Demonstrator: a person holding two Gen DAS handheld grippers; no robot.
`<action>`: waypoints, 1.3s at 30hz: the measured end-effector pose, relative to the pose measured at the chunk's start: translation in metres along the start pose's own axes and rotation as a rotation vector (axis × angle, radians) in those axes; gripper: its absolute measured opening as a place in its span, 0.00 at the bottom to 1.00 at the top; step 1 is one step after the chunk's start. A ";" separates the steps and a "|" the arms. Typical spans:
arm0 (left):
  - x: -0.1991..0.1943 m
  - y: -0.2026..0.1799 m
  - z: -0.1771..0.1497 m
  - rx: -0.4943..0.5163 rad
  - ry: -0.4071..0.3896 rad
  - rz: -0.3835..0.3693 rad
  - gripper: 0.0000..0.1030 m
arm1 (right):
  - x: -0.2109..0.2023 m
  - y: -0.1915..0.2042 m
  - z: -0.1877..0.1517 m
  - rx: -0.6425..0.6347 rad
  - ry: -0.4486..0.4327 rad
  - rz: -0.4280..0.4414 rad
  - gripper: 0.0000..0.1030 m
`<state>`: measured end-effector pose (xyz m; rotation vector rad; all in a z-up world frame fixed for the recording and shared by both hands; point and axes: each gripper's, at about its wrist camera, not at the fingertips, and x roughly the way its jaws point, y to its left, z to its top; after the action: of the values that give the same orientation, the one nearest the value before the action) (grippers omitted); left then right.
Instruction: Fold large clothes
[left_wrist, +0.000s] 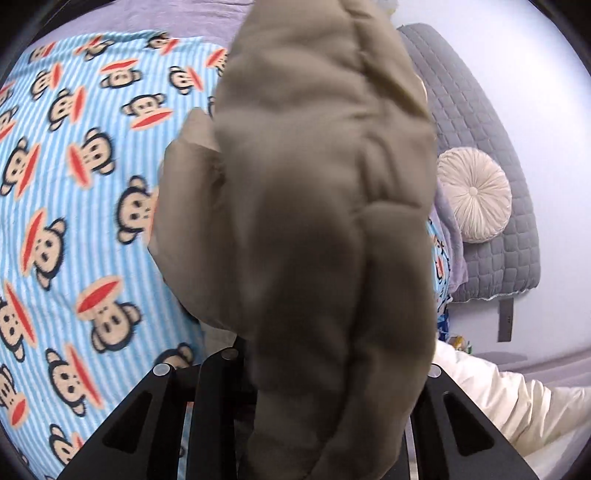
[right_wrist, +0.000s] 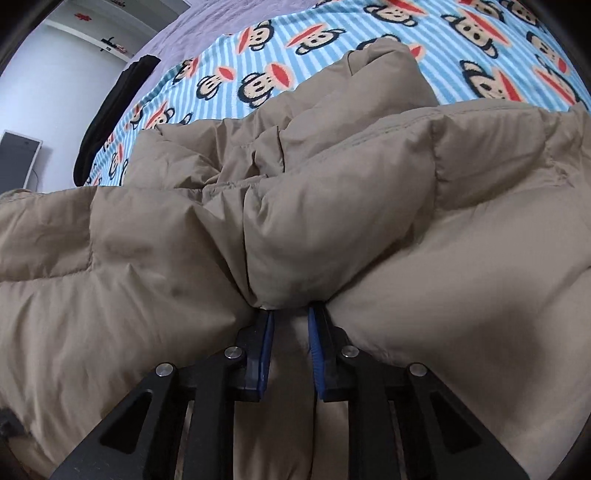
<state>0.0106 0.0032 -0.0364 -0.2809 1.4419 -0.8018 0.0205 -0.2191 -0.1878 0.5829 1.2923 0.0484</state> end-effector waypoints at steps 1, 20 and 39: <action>0.007 -0.013 0.004 0.007 0.007 0.020 0.26 | 0.006 -0.003 0.003 0.006 0.004 0.016 0.19; 0.071 -0.098 0.023 0.085 0.082 0.159 0.34 | 0.005 -0.079 0.021 0.380 -0.064 0.423 0.10; 0.235 -0.152 0.064 0.202 0.338 -0.082 0.67 | -0.143 -0.190 -0.096 0.463 -0.206 0.213 0.28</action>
<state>0.0057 -0.2735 -0.1126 -0.0505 1.6554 -1.0920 -0.1632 -0.3957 -0.1579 1.0929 1.0377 -0.1355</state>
